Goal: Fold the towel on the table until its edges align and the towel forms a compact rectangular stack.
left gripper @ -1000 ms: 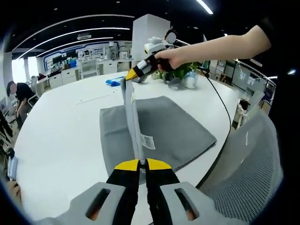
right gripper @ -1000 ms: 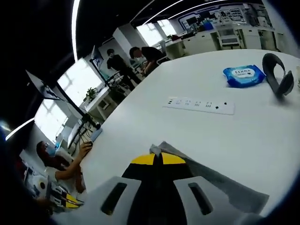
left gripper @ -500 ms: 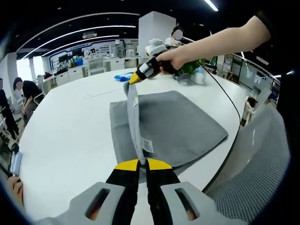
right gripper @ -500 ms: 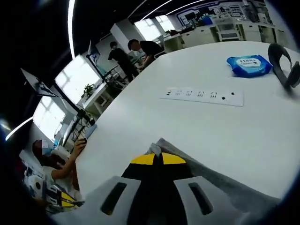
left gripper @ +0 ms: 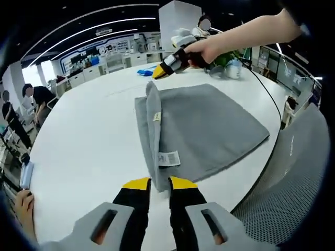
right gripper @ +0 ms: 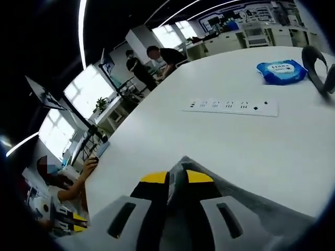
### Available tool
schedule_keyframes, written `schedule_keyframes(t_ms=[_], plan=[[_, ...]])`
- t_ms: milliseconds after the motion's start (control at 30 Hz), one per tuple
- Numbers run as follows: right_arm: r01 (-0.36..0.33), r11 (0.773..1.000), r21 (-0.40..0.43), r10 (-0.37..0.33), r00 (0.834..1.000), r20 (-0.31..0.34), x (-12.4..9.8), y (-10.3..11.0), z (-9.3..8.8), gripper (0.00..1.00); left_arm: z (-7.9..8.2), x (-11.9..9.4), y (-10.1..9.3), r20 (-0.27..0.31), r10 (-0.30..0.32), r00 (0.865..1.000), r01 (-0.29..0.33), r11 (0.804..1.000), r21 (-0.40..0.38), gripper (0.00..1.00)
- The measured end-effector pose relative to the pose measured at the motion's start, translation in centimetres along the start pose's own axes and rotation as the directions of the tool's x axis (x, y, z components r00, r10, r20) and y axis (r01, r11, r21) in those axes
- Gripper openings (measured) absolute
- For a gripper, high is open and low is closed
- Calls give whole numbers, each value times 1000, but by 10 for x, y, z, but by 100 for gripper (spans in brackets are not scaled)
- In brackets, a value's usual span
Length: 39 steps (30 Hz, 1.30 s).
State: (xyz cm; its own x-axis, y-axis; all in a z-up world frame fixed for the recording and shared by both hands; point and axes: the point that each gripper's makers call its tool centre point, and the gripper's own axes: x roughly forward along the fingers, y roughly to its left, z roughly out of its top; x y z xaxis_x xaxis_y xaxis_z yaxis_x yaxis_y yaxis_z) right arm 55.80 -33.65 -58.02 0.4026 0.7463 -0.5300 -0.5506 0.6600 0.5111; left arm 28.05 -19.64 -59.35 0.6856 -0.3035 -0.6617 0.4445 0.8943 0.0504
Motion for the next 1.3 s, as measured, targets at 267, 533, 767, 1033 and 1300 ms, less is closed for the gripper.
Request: schedule_keyframes(t_ms=[267,533,767,1033,1300], plan=[[12,1000,-13,-12,999,-29,-20,-15,-17,6,14,6,-18,13,-50,999,49,997,62,13],[67,994,-84,-74,994,-79,-57,-44,-43,3,35,20,-52,29,-172,985,167,976,137,15],[147,961,-233,-187,969,-160,-99,-88,-69,0,68,42,-94,10,-311,950,297,915,273,15],[197,958,-209,-237,954,-184,-129,-103,-93,0,91,65,-152,-66,-462,884,447,800,399,11],[95,850,-519,-312,884,-349,-136,-106,-134,0,88,88,-221,-83,-545,834,540,779,318,7]])
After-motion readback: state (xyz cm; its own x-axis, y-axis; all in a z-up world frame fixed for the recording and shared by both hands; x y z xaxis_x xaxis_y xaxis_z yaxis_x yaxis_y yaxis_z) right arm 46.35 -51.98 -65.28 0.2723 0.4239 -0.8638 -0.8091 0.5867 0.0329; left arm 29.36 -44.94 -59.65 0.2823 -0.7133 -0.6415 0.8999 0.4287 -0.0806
